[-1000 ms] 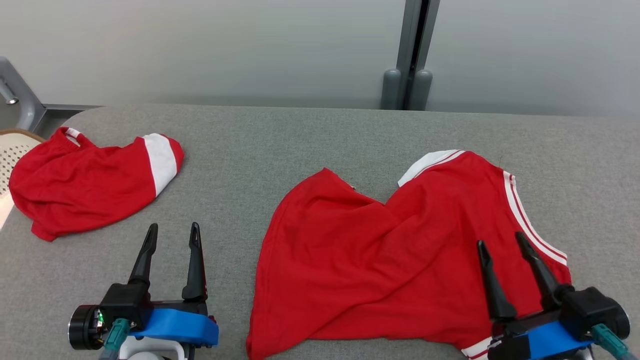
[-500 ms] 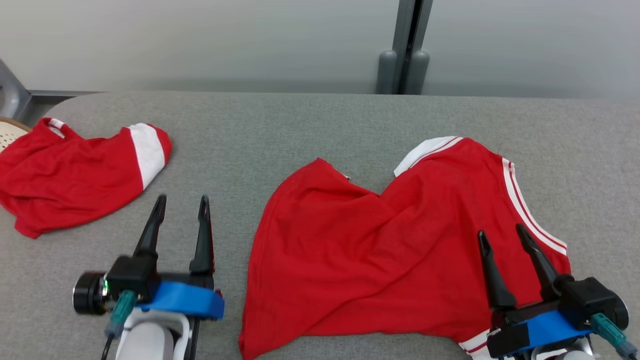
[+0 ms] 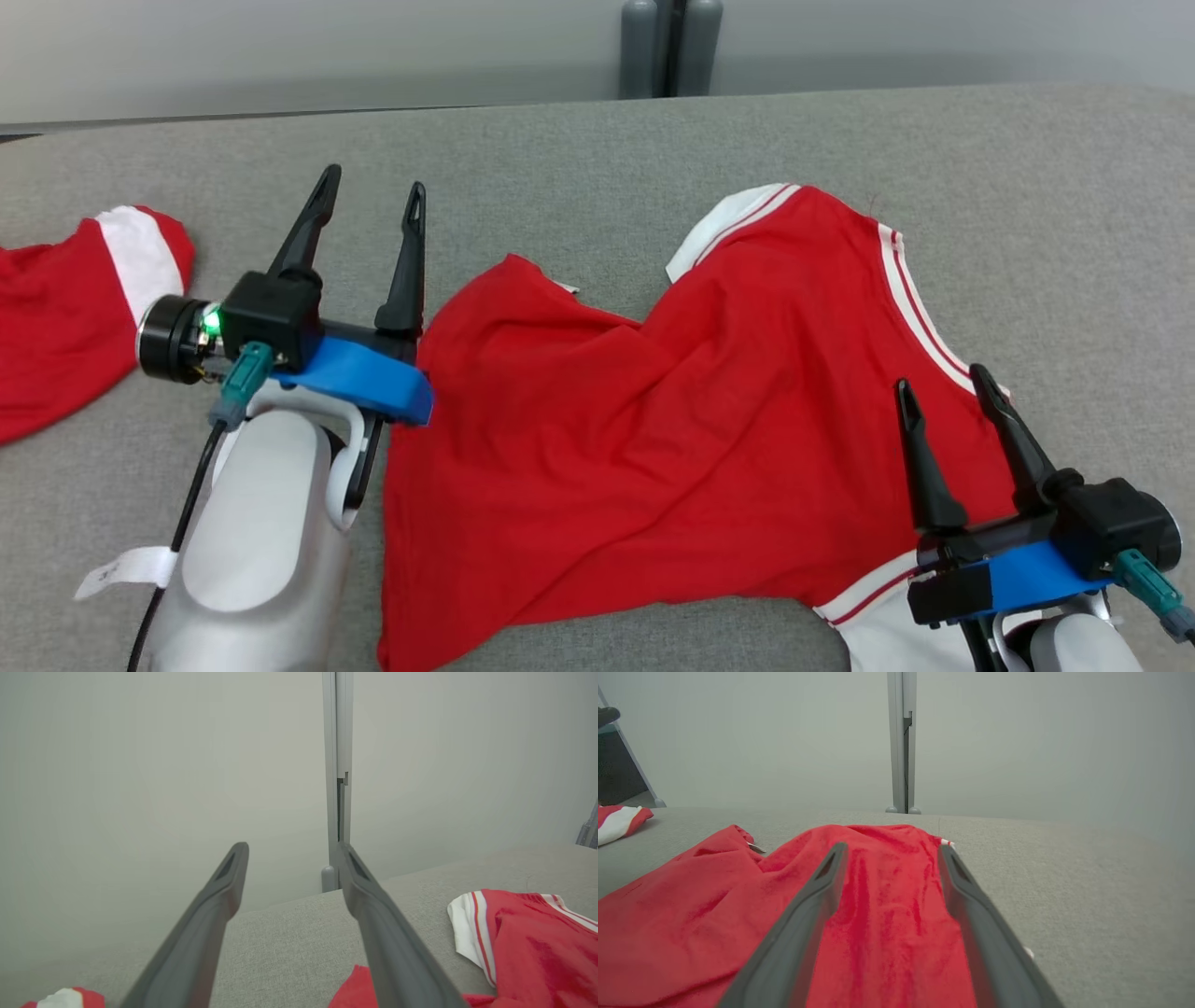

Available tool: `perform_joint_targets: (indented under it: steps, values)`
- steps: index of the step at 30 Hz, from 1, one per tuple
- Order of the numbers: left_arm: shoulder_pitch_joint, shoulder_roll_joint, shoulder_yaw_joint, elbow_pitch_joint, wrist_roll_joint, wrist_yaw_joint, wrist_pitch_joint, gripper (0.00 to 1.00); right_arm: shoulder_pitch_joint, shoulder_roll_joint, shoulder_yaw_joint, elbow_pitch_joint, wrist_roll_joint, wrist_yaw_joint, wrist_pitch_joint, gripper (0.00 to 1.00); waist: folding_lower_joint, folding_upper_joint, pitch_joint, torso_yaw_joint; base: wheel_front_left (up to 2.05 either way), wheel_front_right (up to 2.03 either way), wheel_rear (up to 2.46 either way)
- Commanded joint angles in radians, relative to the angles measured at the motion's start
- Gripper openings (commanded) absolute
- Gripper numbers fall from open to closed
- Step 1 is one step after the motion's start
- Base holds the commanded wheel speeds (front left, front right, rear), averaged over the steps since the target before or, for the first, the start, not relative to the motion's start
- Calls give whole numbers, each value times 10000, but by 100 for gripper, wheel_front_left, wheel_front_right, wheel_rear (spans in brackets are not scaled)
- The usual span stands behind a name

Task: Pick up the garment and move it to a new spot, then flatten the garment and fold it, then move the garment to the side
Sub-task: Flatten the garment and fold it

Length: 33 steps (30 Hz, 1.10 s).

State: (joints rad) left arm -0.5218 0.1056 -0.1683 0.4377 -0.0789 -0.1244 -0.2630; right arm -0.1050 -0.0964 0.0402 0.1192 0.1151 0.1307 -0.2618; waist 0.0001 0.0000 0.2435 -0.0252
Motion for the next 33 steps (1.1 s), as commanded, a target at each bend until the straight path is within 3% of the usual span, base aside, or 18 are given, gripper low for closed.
perform_joint_targets:
  steps: [1, 15, 29, 30, 31, 32, 33]
  values:
    - [-304, 38, -67, 248, -100, -79, -27, 100, -200, 30, -38, -54, -22, 1, -45, 100, -1, 0, 79, -80, 0, 0, 0]
    - [-2020, 142, -2154, 5203, -1631, -58, -17, 100, -400, 9, -223, -212, -39, 1, -41, 100, -1, 0, 718, -555, 0, 0, 0]
    - [-2125, 183, -4023, 7104, -2313, -60, 22, 100, -467, -55, -246, -97, 11, 1, -42, 100, -1, 0, 690, -483, 0, 0, 0]
    - [-2160, 198, -4133, 7168, -2332, -60, 19, 58, -449, -55, -242, -97, 12, 1, -42, 100, -1, 0, 677, -480, 0, 0, 0]
    - [-2189, 216, -4210, 7219, -2352, -60, 20, 39, -433, -59, -236, -92, 21, 1, -42, 100, -1, 0, 665, -476, 0, 0, 0]
    - [-2233, 265, -4284, 7281, -2317, -60, 20, 7, -425, -64, -226, -84, 33, 1, -42, 100, -1, 0, 655, -474, 0, 0, 0]
    - [-2267, 296, -4369, 7342, -2284, -60, 19, 0, -421, -67, -215, -76, 38, 1, -42, 100, -1, 0, 642, -473, 0, 0, 0]
